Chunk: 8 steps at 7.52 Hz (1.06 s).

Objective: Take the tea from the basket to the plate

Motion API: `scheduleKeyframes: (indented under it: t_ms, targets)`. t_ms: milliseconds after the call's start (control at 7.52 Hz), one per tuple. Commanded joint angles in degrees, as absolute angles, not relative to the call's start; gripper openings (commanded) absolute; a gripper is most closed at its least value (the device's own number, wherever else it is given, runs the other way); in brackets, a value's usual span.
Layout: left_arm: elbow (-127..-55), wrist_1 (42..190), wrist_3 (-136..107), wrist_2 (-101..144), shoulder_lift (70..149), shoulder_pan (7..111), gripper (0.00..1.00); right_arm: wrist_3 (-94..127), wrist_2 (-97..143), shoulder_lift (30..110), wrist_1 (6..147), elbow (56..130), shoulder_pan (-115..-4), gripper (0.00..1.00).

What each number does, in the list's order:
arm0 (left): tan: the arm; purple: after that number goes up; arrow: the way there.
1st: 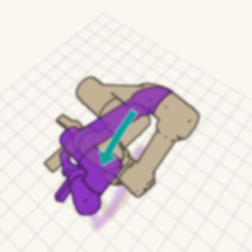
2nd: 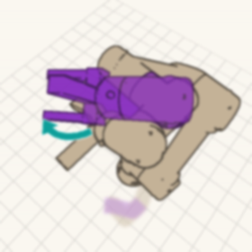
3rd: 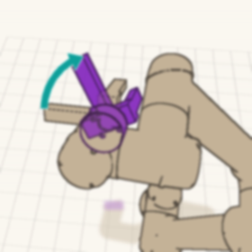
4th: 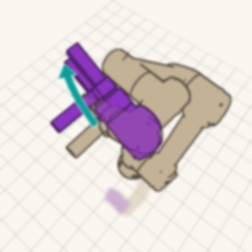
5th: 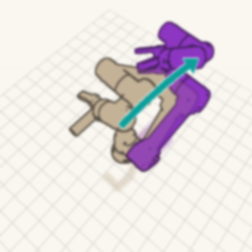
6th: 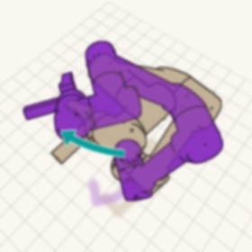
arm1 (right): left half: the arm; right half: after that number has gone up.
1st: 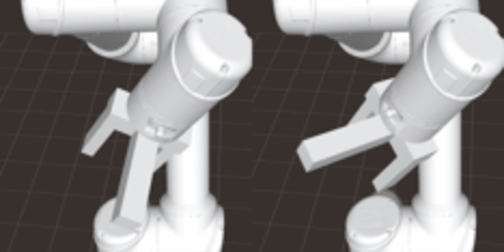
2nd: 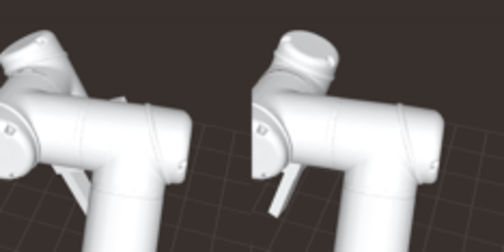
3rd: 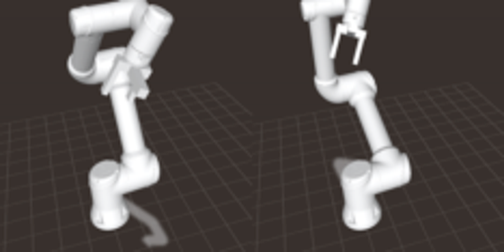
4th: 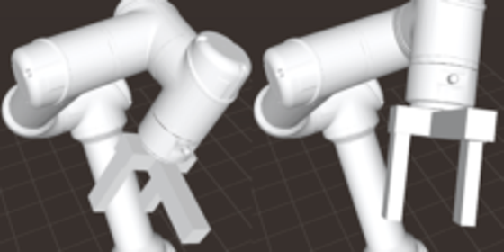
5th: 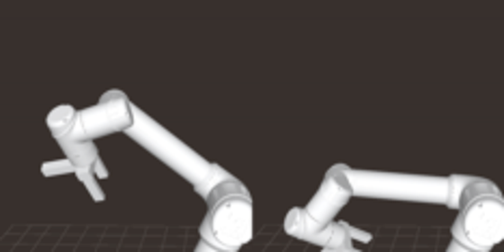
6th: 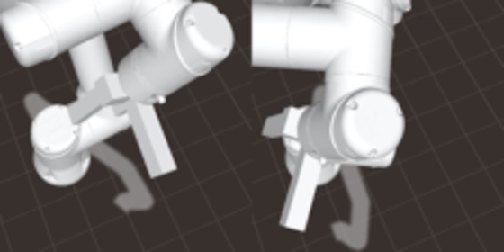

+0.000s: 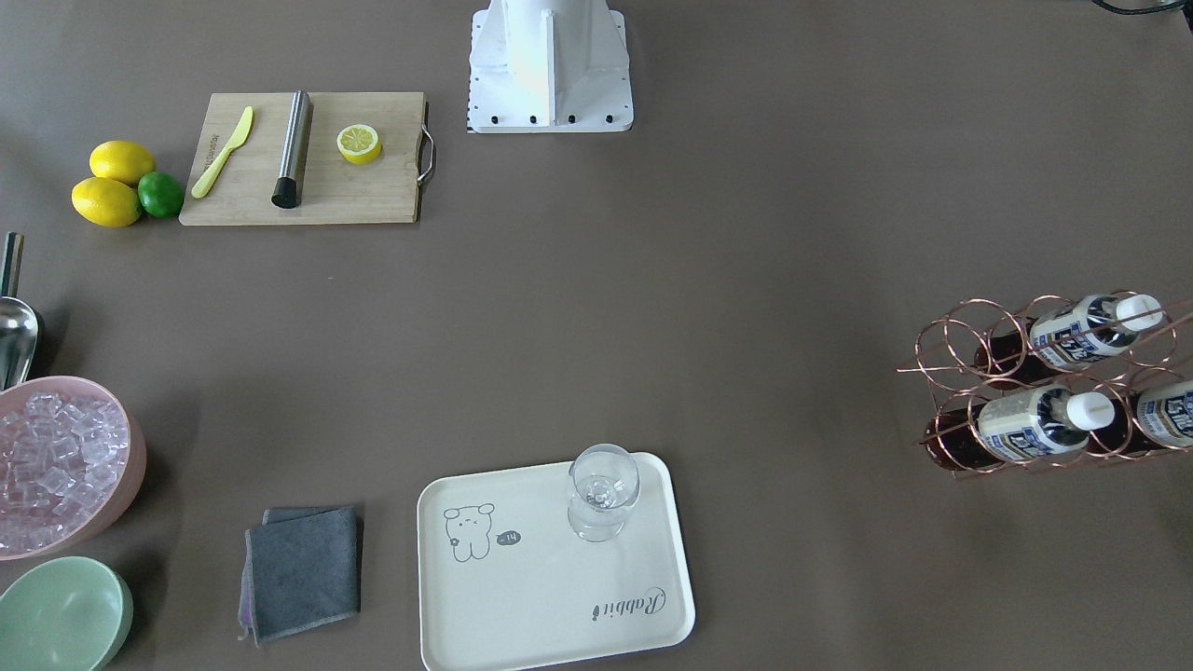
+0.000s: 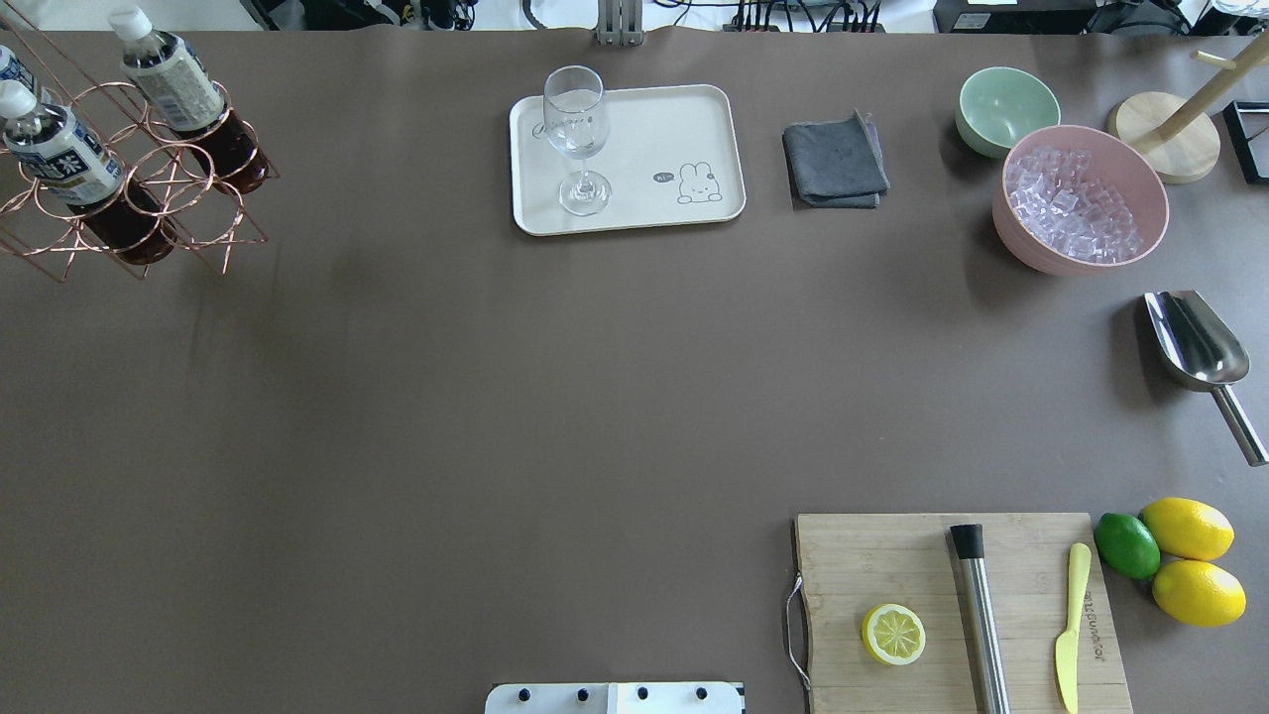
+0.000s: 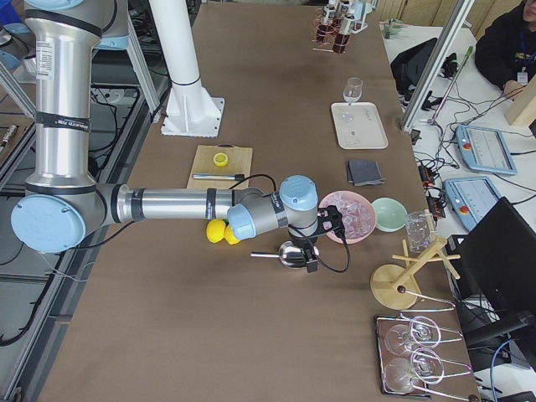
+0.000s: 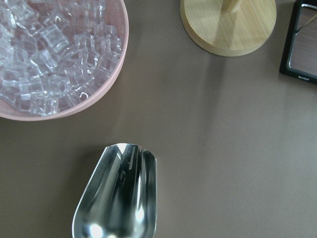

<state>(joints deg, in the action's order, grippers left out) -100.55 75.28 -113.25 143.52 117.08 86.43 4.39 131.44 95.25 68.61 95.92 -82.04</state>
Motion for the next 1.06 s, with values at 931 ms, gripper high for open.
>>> scheduleKeyframes:
  t_ms: [931]
  targets:
    - [-115.1,74.6,-155.5,137.5,130.4,58.4,0.00,23.7,143.3,94.6,14.1,94.7,-79.6,0.99]
